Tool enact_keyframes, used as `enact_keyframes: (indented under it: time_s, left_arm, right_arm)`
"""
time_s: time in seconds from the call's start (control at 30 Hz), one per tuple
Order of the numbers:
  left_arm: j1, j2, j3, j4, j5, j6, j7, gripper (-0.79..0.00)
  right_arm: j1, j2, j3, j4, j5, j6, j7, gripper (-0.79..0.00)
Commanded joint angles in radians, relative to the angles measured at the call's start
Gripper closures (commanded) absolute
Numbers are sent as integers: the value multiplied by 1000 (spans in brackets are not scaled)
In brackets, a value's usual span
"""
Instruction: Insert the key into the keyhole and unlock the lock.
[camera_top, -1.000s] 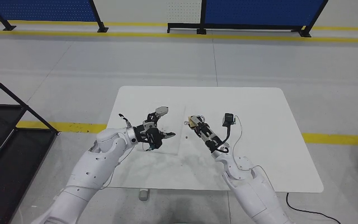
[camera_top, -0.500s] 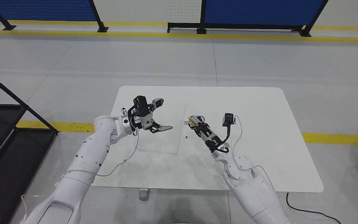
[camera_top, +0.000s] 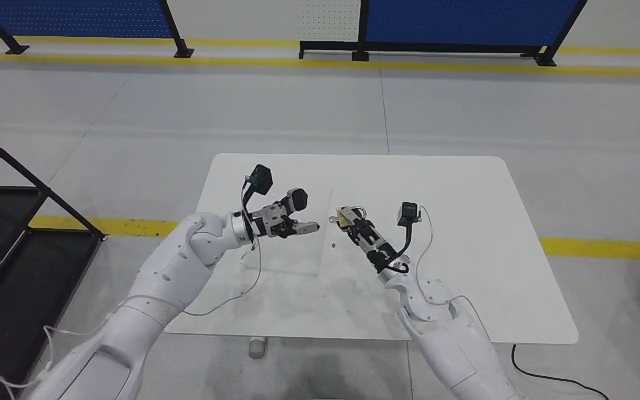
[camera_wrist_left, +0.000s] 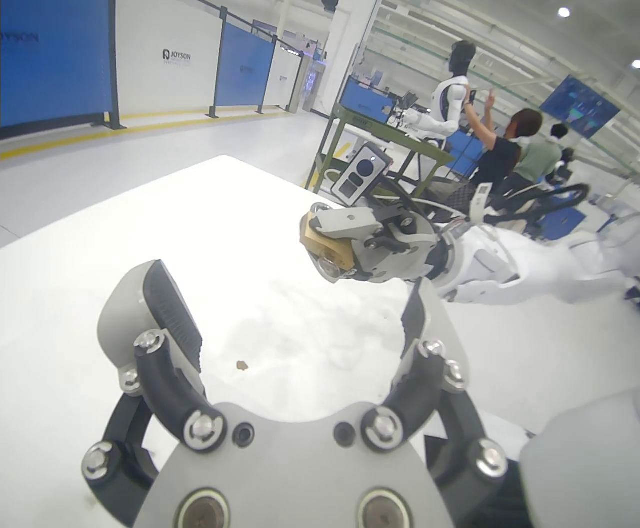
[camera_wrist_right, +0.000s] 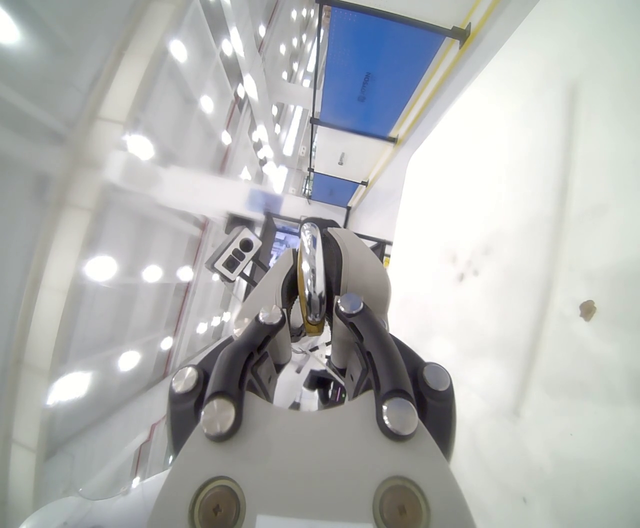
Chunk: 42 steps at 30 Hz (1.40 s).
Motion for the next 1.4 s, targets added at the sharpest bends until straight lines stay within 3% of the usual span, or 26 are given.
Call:
enact_keyframes:
  time_s: [0.0, 0.3, 0.4, 0.7, 0.87, 1.13, 1.37]
  left_arm:
    - [1, -1, -1, 0, 11, 0, 19, -785]
    - [6, -2, -5, -7, 4, 27, 33, -785]
    - [21, -4, 3, -19, -98, 49, 5, -785]
    - [-15, 2, 39, -3, -629, 182, -403, -785]
    - [-35, 5, 38, 27, -813, 249, -588, -785]
    - [-46, -3, 47, 74, -932, 278, -727, -785]
    - [-36, -19, 70, 93, -957, 275, -744, -785]
  right_arm:
    - [0, 0, 0, 0, 0, 0, 0, 0]
    - [0, 0, 0, 0, 0, 0, 0, 0]
    - [0, 0, 0, 0, 0, 0, 0, 0]
    - [0, 0, 0, 0, 0, 0, 0, 0]
    - [0, 0, 0, 0, 0, 0, 0, 0]
    - [0, 0, 0, 0, 0, 0, 0, 0]
    - [0, 0, 0, 0, 0, 0, 0, 0]
